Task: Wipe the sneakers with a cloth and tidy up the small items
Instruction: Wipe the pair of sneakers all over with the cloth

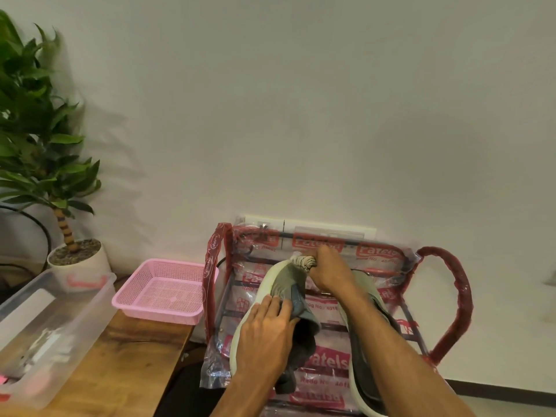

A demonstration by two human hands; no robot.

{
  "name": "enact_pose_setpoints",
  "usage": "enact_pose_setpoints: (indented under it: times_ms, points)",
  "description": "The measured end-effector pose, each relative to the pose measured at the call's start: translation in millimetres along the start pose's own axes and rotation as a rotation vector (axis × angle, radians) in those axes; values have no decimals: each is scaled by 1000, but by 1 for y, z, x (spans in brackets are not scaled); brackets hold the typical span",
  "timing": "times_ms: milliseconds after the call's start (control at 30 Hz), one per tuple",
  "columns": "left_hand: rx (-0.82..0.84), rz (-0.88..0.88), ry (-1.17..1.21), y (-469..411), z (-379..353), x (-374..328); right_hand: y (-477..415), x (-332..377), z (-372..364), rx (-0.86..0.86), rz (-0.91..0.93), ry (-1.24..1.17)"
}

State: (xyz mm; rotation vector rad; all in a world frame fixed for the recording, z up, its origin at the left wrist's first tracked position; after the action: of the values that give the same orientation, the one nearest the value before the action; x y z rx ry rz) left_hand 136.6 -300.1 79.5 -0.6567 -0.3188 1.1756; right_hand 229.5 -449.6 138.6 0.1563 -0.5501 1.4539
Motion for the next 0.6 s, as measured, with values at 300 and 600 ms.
enact_pose_setpoints:
  times_ms: [300,600]
  points:
    - [18,-12,-5,0,-4,-1,17,5,-32,144,98,68]
    - [58,-8,10,2,-1,-7,25,8,20,295,137,-182]
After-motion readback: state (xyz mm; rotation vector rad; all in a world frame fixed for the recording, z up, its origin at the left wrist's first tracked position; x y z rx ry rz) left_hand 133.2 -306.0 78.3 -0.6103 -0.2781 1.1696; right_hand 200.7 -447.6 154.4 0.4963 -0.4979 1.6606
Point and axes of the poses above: each hand's wrist, its own y-axis away from the middle knuckle, its own z-axis out of the back of the hand, x = y × z, the point moved 4 cm from there along -y, towards the middle knuckle, and after that the axes turned 8 degrees about -x, right-handed, at the moved point
